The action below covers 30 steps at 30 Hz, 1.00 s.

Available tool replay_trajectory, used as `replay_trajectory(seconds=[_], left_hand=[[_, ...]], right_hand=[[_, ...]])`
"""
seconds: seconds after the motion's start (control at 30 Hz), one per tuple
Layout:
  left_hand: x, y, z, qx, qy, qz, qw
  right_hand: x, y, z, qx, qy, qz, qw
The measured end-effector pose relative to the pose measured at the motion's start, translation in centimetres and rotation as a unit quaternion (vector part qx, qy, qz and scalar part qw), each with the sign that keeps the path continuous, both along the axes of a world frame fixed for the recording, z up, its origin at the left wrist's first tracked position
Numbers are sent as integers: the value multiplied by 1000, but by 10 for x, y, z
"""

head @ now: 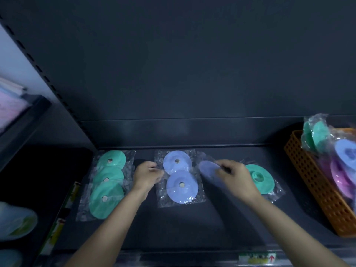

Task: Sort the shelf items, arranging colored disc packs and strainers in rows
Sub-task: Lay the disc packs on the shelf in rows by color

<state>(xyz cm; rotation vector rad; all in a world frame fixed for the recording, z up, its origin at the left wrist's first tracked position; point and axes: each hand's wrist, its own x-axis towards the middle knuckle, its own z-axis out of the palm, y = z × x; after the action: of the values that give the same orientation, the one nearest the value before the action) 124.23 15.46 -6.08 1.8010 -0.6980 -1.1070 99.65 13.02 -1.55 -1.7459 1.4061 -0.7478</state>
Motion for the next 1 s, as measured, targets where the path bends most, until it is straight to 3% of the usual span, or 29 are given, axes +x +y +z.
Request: replay_trajectory(seconds=[0.07, 0.13, 0.23, 0.3, 0.43, 0.7, 0.9, 1.0], left_hand=[[2, 2, 1, 6, 8, 0, 1000], [4, 3, 1, 9, 13, 6, 1000], [4, 4, 0, 6, 16, 13, 1000], [3, 4, 0, 2, 12, 14, 1000], [4, 3, 0, -18, 17, 24, 999], [4, 2, -3, -18, 10, 34, 999], [12, 1, 1, -18, 16, -19, 1000], [18, 3, -3, 0, -35, -40, 999]], right_hand=[[5, -3, 4, 107, -137, -2, 985], [12, -3, 1, 204, -214, 24, 955], [25, 0, -9, 260, -185, 92, 943], [35, 0, -17, 232, -115, 133, 957], [49, 1, -28, 65, 88, 195, 975], [58, 9, -26, -54, 148, 227, 961], [47, 20, -34, -172, 264, 299, 901], [38, 27, -46, -164, 311, 336, 874]])
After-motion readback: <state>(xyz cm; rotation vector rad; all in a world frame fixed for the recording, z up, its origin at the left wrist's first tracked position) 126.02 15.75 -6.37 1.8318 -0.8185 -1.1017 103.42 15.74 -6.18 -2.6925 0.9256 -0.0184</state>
